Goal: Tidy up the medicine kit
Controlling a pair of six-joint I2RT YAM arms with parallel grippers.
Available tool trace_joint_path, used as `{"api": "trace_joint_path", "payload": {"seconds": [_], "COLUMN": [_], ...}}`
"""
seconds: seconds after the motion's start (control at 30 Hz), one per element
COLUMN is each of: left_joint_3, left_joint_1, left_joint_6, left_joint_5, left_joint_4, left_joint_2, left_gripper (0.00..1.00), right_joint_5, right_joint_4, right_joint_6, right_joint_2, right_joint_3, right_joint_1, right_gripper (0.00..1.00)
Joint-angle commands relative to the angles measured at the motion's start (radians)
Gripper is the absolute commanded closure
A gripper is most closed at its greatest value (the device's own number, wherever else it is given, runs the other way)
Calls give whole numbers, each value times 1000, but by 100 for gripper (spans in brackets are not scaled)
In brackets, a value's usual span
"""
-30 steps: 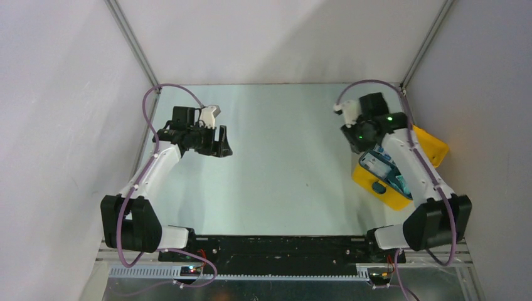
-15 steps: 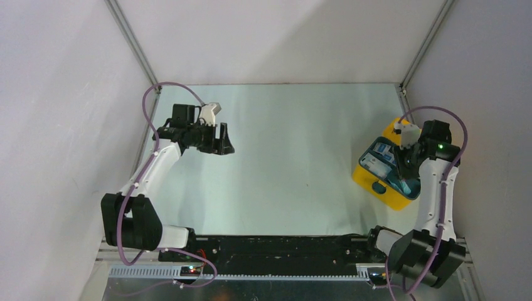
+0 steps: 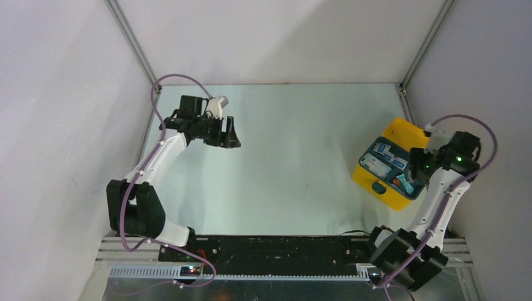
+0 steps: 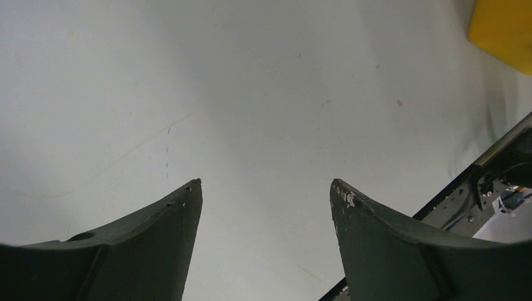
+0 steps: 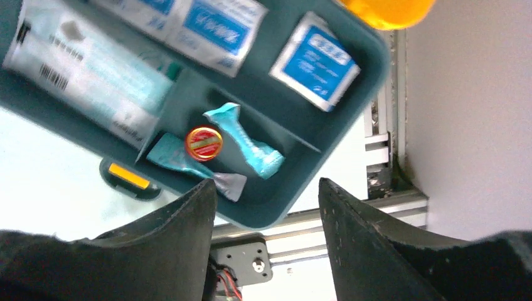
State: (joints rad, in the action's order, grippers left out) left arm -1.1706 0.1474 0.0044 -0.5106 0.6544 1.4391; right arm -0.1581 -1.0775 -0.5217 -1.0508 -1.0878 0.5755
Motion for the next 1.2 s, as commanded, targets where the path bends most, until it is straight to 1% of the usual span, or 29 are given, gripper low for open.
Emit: {"api": "trace_joint_path", "payload": {"seconds": [0.0,0.03,0.07,0.1,0.13,0.23,0.43,0.57,0.63,0.77,0.83,0.87,0.9,0.93,0.97,1.0,1.03,1.1,1.17], "left_joint_3": [-110,-127,-135,-145,-148,-145,-109,-99,-98,-99,-100,-103,-104,-107,-108,-109,-109,-107,-102], "left_joint_1": [60,76,83,94,98,107,109,109,109,109,109,110,109,109,109,109,110,110,110], "left_joint_6": [-39,-42,-45,-48,-51,-55,-48,-41,-42,-45,-48,-50,-50,-52,-52,-52,-51,-49,-44], "left_joint_5": [-49,-57,-59,-64,-65,-67,-64,-52,-52,-54,-55,-55,-56,-57,-56,-56,-53,-46,-35], "left_joint_4": [-10,-7,-6,-6,-6,-6,-6,-6,-7,-6,-7,-7,-7,-7,-6,-6,-6,-6,-7], "left_joint_2": [45,59,64,74,78,95,84,72,71,77,87,88,93,95,96,97,97,97,97], "left_gripper": [21,21,21,21,21,21,22,22,21,22,21,21,21,21,21,21,21,21,22], "right_joint_5": [-237,-275,-336,-365,-413,-478,-648,-811,-826,-824,-805,-800,-791,-777,-753,-745,-720,-653,-616], "right_joint_4": [64,63,55,52,40,16,-23,-81,-91,-85,-60,-29,-12,30,54,96,111,125,129], "right_joint_6": [110,123,127,125,121,101,61,15,-4,1,51,75,119,146,194,215,238,235,224], "right_joint_2": [-4,-15,-31,-41,-64,-115,-233,-334,-345,-323,-310,-307,-301,-298,-297,-296,-303,-324,-352], "right_joint_3": [-7,-7,-7,-5,-3,9,27,41,46,49,52,58,63,65,64,64,56,31,12], "right_joint_1": [217,252,318,368,387,440,482,473,446,360,281,220,192,121,84,19,-17,-161,-252], "right_gripper": [34,31,31,30,29,28,28,23,21,21,21,21,20,21,20,20,20,19,17]}}
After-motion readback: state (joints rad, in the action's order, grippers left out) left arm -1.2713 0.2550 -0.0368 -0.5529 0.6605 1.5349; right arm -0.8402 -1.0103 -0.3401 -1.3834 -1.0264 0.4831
